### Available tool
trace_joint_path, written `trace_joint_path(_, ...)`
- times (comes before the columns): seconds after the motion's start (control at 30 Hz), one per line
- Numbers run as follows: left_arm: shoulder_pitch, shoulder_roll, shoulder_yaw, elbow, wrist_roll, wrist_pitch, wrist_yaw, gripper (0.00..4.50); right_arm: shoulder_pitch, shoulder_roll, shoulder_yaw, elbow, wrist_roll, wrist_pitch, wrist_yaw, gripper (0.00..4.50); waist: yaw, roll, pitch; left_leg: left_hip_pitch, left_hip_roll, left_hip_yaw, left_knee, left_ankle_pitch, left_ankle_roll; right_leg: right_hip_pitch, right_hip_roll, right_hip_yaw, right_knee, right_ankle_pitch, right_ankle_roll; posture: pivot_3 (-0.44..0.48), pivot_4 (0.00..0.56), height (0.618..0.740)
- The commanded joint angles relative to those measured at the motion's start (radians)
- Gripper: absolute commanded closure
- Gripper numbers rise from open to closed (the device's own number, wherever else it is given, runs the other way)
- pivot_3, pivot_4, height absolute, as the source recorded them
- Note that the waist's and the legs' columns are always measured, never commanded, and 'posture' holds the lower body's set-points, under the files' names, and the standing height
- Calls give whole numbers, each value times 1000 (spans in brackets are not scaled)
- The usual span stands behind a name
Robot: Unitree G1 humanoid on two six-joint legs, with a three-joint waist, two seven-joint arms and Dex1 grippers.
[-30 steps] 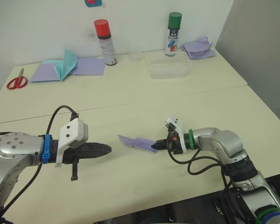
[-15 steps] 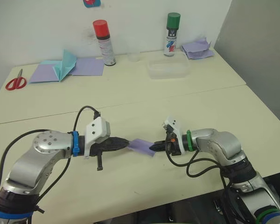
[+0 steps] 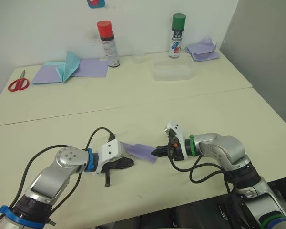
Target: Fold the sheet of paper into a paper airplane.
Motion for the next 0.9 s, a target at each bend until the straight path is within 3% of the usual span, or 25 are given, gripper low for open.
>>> trace_joint_path(0.03,6,18,89,-82,-104,49,-23,4500,-9,-4,-10,-24,19,-9,4,4481,0,0,0,0,0,0,3,0,0,0,0,0,2,0,0,0,150,740)
trace_joint_path(0.17,-57,-2,168,-135,-233,188,29,4500,-7,-8,-10,-28,23,-4,8,4481,0,0,0,0,0,0,4,0,1,0,0,0,3,0,0,0,150,740)
trace_joint_path(0.43,-18,11,28,-58,-55,85,30,4500,-15,-19,-12,-39,59,27,25,4481,0,0,0,1,0,3,4,0,1,1,0,0,5,0,0,0,150,740)
trace_joint_path(0.6,-6,16,-1,-14,9,34,28,4500,-14,-12,-39,-26,76,63,1,4481,0,0,0,0,0,2,4,0,1,0,0,0,5,0,0,0,150,740)
trace_joint_path(0.73,15,31,26,-21,1,34,9,4500,-24,2,-55,-1,82,76,-21,4481,0,0,0,0,0,3,4,0,1,0,0,0,5,0,0,0,150,740)
trace_joint_path(0.9,134,115,155,-101,-79,68,-43,4500,-37,14,-68,24,84,84,-28,4481,-3,0,0,1,1,3,4,0,1,-1,0,1,6,0,0,0,150,740)
